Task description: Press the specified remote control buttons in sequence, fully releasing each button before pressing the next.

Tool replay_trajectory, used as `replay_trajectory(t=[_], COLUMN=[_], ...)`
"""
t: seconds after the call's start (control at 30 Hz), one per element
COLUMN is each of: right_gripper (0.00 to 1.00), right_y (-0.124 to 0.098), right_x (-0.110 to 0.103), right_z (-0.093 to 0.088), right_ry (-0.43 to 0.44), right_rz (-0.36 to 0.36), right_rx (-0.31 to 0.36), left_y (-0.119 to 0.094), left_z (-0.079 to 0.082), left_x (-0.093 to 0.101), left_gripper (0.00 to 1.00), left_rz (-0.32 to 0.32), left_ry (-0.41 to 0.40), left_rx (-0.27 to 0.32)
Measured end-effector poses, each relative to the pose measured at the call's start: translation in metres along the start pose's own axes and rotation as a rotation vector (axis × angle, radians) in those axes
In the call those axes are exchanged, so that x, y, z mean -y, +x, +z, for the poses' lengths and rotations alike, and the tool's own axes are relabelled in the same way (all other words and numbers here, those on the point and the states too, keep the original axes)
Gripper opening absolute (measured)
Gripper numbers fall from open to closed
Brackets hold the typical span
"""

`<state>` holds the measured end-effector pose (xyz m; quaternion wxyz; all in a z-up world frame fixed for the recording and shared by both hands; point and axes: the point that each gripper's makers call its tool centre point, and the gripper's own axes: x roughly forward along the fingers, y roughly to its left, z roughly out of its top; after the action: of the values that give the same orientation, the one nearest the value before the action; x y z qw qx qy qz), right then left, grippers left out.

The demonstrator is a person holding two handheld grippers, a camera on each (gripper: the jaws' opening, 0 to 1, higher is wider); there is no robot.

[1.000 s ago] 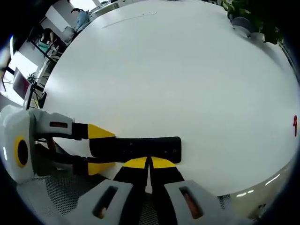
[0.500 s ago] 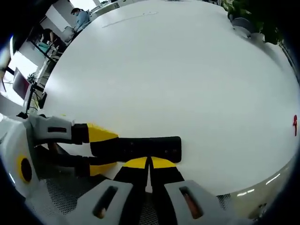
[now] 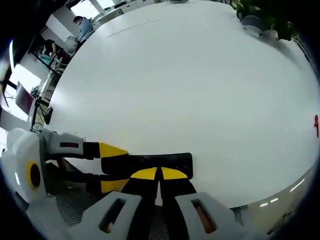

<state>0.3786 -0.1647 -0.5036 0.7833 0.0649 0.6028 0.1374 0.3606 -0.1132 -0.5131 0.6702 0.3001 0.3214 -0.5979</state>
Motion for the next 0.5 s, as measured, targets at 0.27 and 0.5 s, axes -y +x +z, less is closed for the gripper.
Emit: replay_trajectory(t=[0.27,0.5], right_gripper=[0.0,0.0], right_y=[0.005,0.0055], right_x=[-0.0035,-0.0032], right_z=[-0.0068,-0.0078], right_ry=[-0.011,-0.034], right_rz=[0.007,-0.013], right_rx=[-0.04,-0.045], left_y=[0.0001,0.0006], left_z=[-0.0002,-0.0008], left_x=[-0.0006,-0.0005], left_gripper=[0.24,0.25], left_rz=[0.01,0.01], left_ry=[0.028,0.032], left_rx=[-0.001,-0.005])
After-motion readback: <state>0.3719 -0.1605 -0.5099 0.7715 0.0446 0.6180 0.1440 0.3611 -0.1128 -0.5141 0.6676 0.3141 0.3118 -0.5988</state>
